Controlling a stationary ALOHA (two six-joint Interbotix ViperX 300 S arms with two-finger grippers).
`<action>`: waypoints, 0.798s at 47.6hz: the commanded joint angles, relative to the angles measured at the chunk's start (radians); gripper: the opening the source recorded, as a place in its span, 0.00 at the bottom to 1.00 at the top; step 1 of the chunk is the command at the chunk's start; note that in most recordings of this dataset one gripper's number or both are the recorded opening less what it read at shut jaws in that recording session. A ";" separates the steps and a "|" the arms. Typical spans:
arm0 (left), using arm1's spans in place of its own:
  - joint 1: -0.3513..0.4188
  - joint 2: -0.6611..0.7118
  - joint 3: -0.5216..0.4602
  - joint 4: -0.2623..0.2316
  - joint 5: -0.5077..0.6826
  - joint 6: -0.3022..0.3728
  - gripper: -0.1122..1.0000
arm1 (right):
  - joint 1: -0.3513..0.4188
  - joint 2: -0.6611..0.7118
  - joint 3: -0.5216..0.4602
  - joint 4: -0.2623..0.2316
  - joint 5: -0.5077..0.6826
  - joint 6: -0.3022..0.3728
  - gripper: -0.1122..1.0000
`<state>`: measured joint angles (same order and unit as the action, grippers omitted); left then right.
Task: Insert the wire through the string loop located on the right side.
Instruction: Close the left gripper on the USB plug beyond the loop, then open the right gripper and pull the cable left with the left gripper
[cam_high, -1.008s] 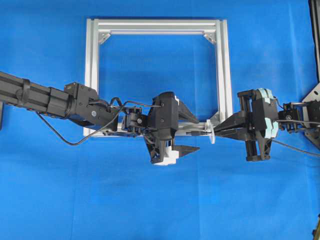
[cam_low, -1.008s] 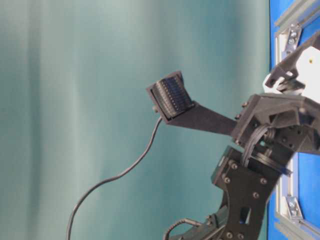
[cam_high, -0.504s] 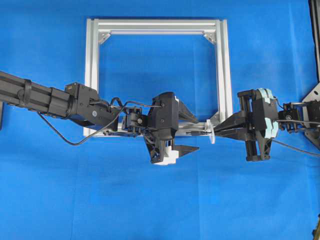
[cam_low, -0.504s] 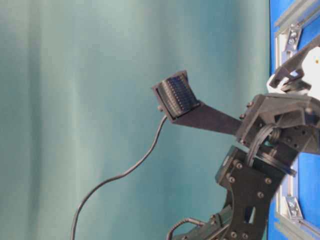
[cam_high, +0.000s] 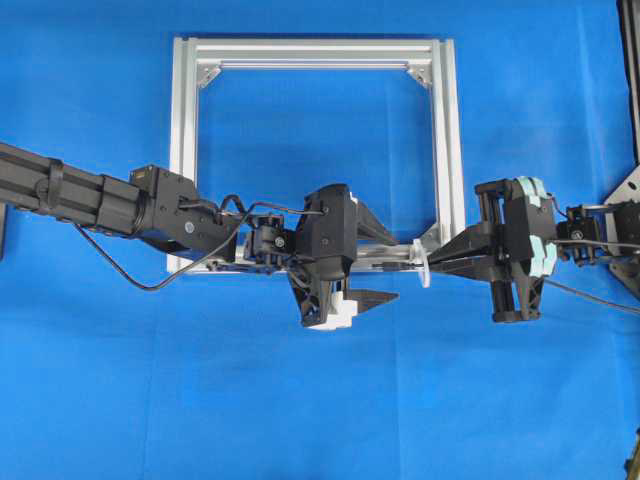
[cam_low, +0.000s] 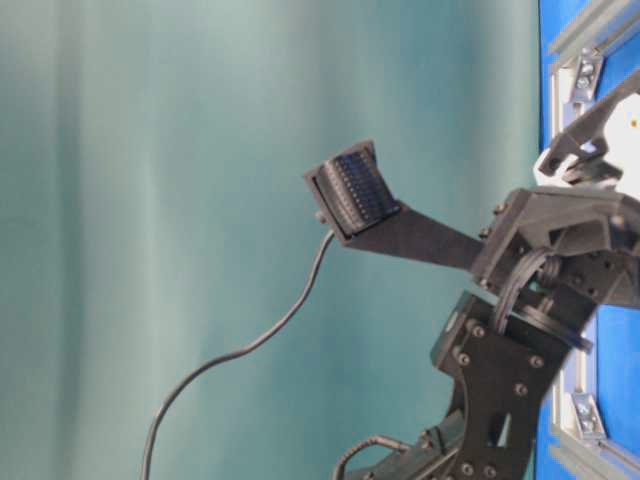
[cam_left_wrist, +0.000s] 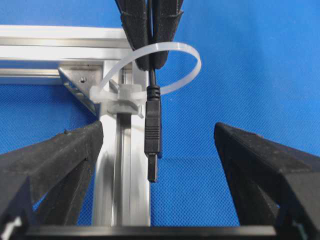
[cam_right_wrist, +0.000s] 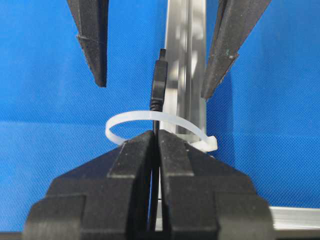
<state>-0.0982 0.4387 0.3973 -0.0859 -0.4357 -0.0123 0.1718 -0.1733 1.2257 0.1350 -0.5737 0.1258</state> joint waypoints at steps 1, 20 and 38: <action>0.005 -0.017 -0.026 0.003 -0.003 0.000 0.84 | -0.002 -0.006 -0.012 -0.002 -0.006 0.000 0.07; 0.032 -0.008 -0.058 0.003 0.031 0.014 0.17 | 0.003 -0.006 -0.012 -0.003 -0.008 -0.002 0.07; 0.032 -0.011 -0.051 0.003 0.046 0.011 0.17 | 0.005 -0.009 -0.012 -0.002 0.012 -0.002 0.07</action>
<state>-0.0782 0.4525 0.3605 -0.0844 -0.3866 0.0000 0.1703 -0.1733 1.2257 0.1335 -0.5630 0.1243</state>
